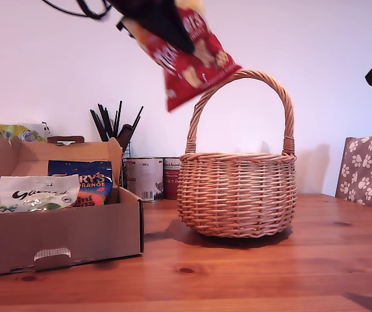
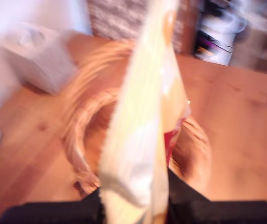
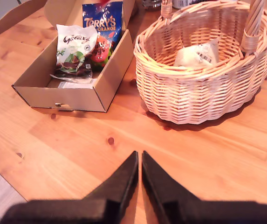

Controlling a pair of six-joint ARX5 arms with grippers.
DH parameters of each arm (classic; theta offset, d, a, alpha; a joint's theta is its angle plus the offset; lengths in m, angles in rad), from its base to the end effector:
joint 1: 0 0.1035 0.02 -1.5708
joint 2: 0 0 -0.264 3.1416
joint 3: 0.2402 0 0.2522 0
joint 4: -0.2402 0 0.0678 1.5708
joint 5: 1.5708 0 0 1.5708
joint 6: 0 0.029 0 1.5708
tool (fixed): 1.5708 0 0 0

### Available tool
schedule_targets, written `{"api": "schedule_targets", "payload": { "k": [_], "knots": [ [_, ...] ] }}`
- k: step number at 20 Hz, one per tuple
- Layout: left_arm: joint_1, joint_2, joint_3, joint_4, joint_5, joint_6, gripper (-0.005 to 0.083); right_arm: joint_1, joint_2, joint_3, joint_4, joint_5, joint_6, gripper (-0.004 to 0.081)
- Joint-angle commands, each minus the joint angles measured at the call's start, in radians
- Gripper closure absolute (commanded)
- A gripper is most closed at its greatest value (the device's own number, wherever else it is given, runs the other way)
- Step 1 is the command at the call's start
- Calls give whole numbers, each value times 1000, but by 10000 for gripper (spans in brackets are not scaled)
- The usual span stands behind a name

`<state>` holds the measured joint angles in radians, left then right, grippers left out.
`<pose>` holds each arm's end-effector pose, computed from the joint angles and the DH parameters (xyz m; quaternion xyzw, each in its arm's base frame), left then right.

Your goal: Move the bags of Easter eggs from the cardboard box on the left into the woven basket on the right side.

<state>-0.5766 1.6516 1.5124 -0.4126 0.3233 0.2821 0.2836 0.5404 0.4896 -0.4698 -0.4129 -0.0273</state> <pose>0.3080 -0.2113 0.3421 0.1559 0.2087 -0.4523 0.8530 0.1150 0.0456 0.2399 0.0042 0.2523 0.3332 0.9085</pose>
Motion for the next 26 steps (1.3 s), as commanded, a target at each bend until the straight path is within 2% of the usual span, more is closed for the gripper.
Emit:
{"api": "schedule_targets", "payload": {
  "k": [1, 4, 6, 14, 19, 26],
  "knots": [
    [-19, 3, -75, 143, -37, -42, 793, 4, 0, 7, 8, -5, -4, 783],
    [-53, 4, -209, 416, -61, -79, 793, 4, 0, 6, 8, -3, -4, 783],
    [-65, 10, -260, 549, -98, -98, 793, 4, 0, 7, 8, -3, -4, 783],
    [-69, 111, -265, 713, -112, -100, 793, 4, 0, 7, 8, -4, -4, 783],
    [-80, 190, -265, 805, -187, -37, 793, 4, 0, 7, 8, -3, -4, 783],
    [-95, 272, -265, 899, -254, -26, 793, 4, 0, 7, 9, 1, -4, 783]
  ]
}}
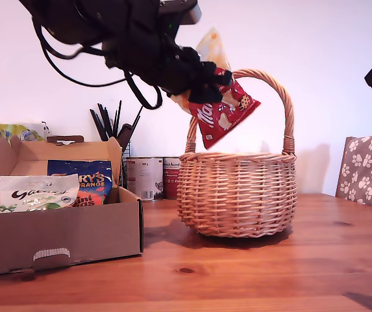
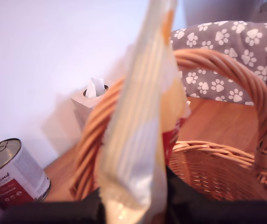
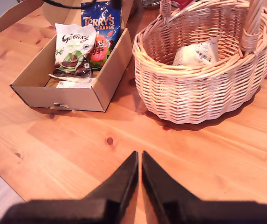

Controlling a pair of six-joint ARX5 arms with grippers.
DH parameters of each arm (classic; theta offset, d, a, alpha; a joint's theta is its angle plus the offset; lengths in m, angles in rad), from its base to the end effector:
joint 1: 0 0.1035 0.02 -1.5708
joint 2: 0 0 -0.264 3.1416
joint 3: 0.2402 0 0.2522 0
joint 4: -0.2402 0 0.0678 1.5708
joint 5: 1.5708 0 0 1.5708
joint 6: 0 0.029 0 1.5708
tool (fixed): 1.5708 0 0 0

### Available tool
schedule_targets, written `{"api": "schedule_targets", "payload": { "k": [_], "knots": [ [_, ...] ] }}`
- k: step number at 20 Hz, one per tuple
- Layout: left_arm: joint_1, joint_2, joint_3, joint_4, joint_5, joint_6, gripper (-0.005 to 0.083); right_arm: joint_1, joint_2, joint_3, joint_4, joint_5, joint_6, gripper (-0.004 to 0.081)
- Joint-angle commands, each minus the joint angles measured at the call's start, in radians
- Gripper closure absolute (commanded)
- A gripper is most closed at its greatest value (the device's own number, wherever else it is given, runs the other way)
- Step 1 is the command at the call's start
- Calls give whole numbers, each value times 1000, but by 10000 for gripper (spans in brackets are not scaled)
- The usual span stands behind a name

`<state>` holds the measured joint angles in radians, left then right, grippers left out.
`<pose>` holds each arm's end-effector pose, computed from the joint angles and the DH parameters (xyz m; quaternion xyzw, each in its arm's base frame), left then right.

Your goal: Move the bags of Easter eggs from the cardboard box on the left into the woven basket on the right side.

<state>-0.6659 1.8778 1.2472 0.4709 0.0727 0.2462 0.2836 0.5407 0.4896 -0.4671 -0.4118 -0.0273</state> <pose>0.3357 -0.2664 0.2438 0.1373 0.0315 -0.3665 0.9197 0.1152 0.0457 0.2401 0.0040 0.2512 0.3328 0.9089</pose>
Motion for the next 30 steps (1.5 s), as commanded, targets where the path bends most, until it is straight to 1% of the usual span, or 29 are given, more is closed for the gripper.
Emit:
{"api": "schedule_targets", "payload": {
  "k": [1, 7, 9, 10, 11, 12, 13, 15, 21, 24, 27, 28, 29, 30],
  "knots": [
    [-10, 61, 0, 30, -4, 16, 793, 4, 0, 7, 6, 0, -4, 783],
    [-16, 110, 3, 99, -57, 24, 793, 4, 0, 7, 6, 2, -4, 782],
    [-16, 117, 3, 100, -64, 24, 787, 4, 0, 7, 6, 2, -4, 783],
    [-16, 124, 3, 107, -63, 23, 745, 4, 0, 7, 6, 2, -4, 783],
    [-17, 126, 3, 105, -63, 26, 652, 4, 0, 7, 6, 2, -4, 783],
    [-18, 129, 3, 100, -67, 48, 534, 4, 0, 7, 6, 2, -4, 783],
    [-21, 132, 3, 99, -74, 59, 449, 4, 0, 7, 6, 2, -4, 783],
    [-31, 132, 3, 97, -68, 77, 377, 4, 0, 7, 6, 2, -4, 783],
    [-86, 130, 4, 91, -55, 150, 380, 4, 0, 7, 6, 2, -4, 783],
    [-105, 104, 4, 41, -55, 190, 384, 4, 0, 7, 6, 2, -4, 783],
    [-109, 51, 4, -40, -61, 199, 444, 4, 0, 7, 6, 2, -4, 783],
    [-109, 26, 4, -80, -76, 199, 460, 4, 0, 7, 6, 2, -4, 783],
    [-108, -2, 4, -125, -95, 199, 488, 4, 0, 7, 6, 2, -4, 783],
    [-106, -32, 4, -178, -116, 199, 551, 4, 0, 7, 6, 2, -3, 783]
  ]
}}
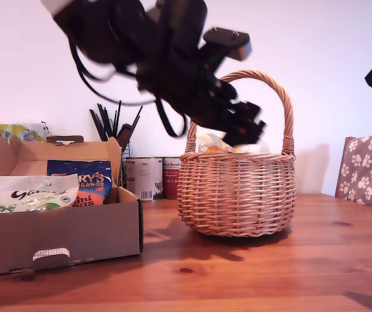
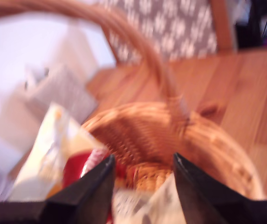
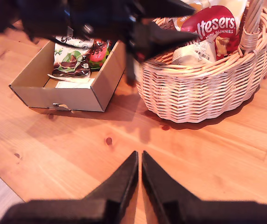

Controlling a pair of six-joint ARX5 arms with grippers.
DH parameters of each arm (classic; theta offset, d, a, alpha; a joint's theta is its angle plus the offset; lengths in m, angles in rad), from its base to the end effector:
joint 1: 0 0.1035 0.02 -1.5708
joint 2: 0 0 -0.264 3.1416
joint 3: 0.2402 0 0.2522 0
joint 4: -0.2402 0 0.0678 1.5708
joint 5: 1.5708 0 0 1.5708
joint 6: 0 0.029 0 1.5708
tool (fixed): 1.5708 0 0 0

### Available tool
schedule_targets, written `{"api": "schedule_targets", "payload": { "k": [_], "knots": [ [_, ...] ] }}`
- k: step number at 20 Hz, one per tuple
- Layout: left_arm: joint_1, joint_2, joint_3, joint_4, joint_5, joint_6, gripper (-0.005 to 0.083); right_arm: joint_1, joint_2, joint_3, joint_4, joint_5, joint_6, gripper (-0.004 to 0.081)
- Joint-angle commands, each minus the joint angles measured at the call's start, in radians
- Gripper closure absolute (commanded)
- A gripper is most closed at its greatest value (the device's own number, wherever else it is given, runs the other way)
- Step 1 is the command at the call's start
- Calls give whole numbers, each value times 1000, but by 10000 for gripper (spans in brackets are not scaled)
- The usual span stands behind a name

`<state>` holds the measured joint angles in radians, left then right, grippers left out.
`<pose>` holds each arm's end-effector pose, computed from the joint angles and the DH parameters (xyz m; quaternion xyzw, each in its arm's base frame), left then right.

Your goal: Move the bags of Easter eggs from the cardboard box on the left into the woven basket on the right side.

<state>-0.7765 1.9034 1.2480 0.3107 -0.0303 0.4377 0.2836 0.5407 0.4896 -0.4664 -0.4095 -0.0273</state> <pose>0.3060 -0.2994 0.2186 0.2649 0.0760 -0.3848 0.8809 0.1152 0.0456 0.2401 0.0037 0.2509 0.3318 0.9094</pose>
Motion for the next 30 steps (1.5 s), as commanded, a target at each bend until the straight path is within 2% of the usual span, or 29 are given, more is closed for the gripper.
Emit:
{"api": "schedule_targets", "payload": {
  "k": [1, 2, 3, 6, 11, 13, 15, 18, 19, 20, 22, 23, 27, 30],
  "knots": [
    [13, -90, 3, -76, -15, 7, 646, 4, 0, 7, 5, 0, -4, 783],
    [24, -122, 3, -132, -16, 7, 756, 4, 0, 7, 5, 0, -4, 783],
    [38, -154, 3, -190, -15, 7, 794, 4, 0, 7, 5, 0, -4, 783],
    [109, -231, 3, -370, 46, -48, 793, 4, 0, 7, 5, 0, -4, 783],
    [312, -320, 1, -625, 288, -40, 793, 4, 0, 7, 5, 0, -4, 783],
    [403, -341, 1, -700, 370, 23, 793, 4, 0, 7, 5, 0, -4, 783],
    [494, -346, 1, -769, 404, 91, 793, 4, 0, 7, 5, -1, -4, 783],
    [609, -337, 1, -835, 407, 153, 791, 4, 0, 7, 5, 0, -4, 783],
    [637, -336, 1, -833, 424, 172, 755, 4, 0, 7, 6, 0, -3, 783],
    [663, -336, 1, -825, 455, 197, 611, 4, 0, 7, 6, 0, -3, 783],
    [693, -336, 1, -797, 467, 235, 176, 4, 0, 7, 13, 0, 1, 783],
    [697, -336, 1, -795, 468, 284, 74, 4, 0, 7, 18, 0, 1, 783],
    [697, -325, 1, -796, 467, 417, 64, 4, 0, 7, 24, 0, 2, 783],
    [703, -272, 1, -796, 467, 452, 64, 4, 0, 7, 24, 0, 2, 783]
  ]
}}
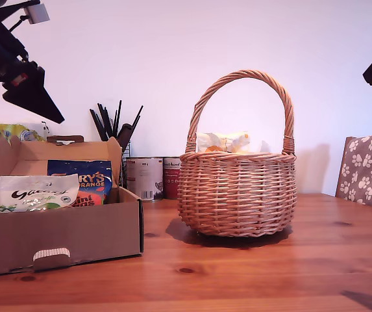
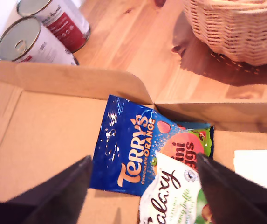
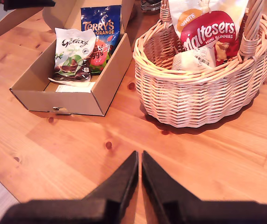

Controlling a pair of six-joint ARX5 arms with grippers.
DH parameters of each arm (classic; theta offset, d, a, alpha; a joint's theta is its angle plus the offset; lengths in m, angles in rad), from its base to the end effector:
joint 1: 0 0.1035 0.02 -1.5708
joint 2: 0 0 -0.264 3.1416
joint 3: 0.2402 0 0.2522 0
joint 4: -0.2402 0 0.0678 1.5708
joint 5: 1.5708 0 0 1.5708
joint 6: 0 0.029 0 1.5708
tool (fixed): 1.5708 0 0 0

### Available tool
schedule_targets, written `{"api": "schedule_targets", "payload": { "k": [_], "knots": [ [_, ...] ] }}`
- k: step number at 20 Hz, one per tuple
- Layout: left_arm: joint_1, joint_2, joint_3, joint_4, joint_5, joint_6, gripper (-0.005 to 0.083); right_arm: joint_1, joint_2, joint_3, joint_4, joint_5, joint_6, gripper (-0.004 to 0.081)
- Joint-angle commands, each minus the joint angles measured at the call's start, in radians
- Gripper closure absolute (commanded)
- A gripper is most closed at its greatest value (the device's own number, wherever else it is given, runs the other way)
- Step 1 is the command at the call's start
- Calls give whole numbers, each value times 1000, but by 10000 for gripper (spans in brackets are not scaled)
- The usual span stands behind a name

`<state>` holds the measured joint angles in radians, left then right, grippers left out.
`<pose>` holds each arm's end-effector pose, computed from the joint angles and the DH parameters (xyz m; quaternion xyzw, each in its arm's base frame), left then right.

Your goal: Move the bags of Easter eggs from the cardboard box on the left into the woven basket on the right side.

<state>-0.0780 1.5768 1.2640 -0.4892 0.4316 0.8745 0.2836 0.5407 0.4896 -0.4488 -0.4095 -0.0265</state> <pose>0.3366 -0.0385 0.2815 0.3151 0.2498 -0.3729 0.8362 0.1160 0.0458 0.2415 0.0035 0.2425 0.3323 0.9115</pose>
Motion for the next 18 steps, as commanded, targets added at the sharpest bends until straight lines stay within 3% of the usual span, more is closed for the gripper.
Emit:
{"api": "schedule_targets", "payload": {
  "k": [1, 10, 18],
  "knots": [
    [9, 80, -15, 5, 5, 16, 64, 4, 0, 7, 6, 0, 2, 783],
    [21, 227, -15, 12, -73, 69, 64, 4, 0, 7, 2, 1, 1, 783],
    [50, 291, -15, -76, -101, 67, 64, 4, 0, 7, 3, 1, 1, 783]
  ]
}}
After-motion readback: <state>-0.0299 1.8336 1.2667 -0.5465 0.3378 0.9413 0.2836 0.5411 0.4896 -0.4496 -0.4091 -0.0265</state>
